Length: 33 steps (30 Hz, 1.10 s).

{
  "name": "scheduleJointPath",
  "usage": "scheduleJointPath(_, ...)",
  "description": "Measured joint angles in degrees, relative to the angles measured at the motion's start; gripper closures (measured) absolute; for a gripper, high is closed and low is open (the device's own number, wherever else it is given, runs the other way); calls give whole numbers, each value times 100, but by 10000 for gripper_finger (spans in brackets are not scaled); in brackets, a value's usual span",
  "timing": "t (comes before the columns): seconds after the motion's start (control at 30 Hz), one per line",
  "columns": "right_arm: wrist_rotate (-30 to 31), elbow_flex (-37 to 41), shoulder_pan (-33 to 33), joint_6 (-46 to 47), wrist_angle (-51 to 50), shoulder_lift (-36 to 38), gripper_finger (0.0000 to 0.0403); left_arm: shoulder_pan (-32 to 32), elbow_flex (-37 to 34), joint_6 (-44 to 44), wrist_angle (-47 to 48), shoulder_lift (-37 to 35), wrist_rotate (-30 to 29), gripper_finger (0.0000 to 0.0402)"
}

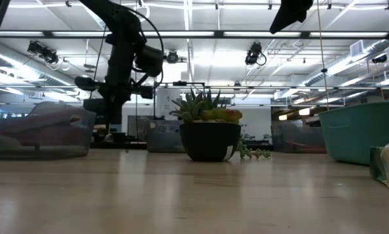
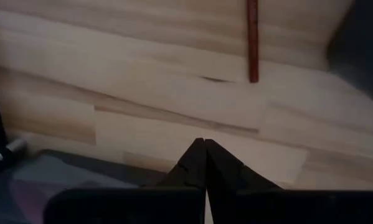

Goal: Sort crayons/erasers/pens/pencils in bins
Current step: Put the brown pencil into the right black bin

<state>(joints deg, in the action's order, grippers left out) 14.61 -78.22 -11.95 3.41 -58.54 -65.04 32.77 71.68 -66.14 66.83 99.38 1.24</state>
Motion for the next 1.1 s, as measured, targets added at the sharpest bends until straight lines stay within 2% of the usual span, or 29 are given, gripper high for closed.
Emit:
scheduleJointPath(0.1, -204, 0, -197, -161, 0, 0, 338, -82, 2, -115, -40, -94, -132, 393)
scheduleJointPath(0.3, -651, 0, -567, -291, 73, 0, 338, 27, 4, -327, -324, -136, -459, 353)
scheduleJointPath(0.5, -1377, -2, -1000, 2, 237, -59, 338, 478, 4, -330, -1703, -95, -603, 308)
scheduleJointPath(0.6, -1381, -2, -1130, 175, 353, -118, 338, 679, 13, 45, -2298, 54, -662, 281)
scheduleJointPath(0.9, -1381, -7, -1267, 1263, 552, -197, 338, 1293, 11, 308, -2409, 644, -694, 223)
scheduleJointPath(1.1, -1361, -7, -1265, 1381, 557, -195, 338, 1353, 9, 410, -3061, 869, -207, 209)
